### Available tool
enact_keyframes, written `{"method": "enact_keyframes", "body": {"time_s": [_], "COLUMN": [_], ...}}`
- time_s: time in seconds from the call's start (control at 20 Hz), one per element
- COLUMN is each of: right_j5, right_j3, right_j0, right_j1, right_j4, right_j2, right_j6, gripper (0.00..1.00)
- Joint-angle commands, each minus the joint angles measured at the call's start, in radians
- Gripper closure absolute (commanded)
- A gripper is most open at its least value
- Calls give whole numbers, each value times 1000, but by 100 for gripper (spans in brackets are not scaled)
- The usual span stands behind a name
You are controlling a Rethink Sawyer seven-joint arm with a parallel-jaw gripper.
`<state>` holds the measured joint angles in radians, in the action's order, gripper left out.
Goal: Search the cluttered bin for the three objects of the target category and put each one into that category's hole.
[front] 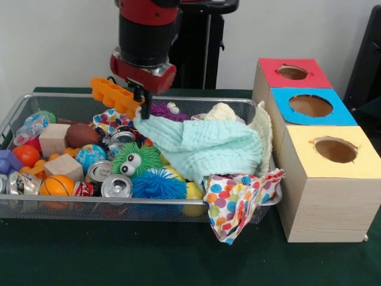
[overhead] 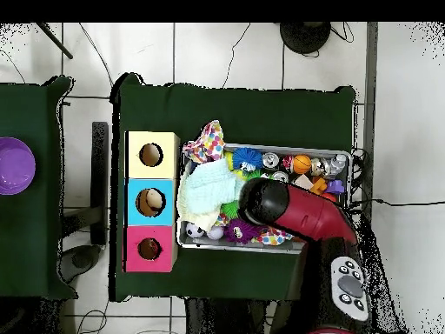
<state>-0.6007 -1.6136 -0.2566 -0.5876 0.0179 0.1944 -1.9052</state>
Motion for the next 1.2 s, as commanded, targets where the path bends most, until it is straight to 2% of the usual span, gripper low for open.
{"method": "enact_keyframes", "body": {"time_s": [0.05,0.3,0.55,0.9,1.2], "right_j5": [-133,-29,25,23,16], "right_j3": [105,102,123,166,165], "right_j0": [-36,-83,-126,-174,-247], "right_j1": [-46,-18,-4,19,1], "right_j4": [-87,-120,-159,-202,-246], "right_j2": [9,-43,-81,-128,-169], "right_j6": [44,47,86,107,156], "gripper": [100,100,100,100,100]}}
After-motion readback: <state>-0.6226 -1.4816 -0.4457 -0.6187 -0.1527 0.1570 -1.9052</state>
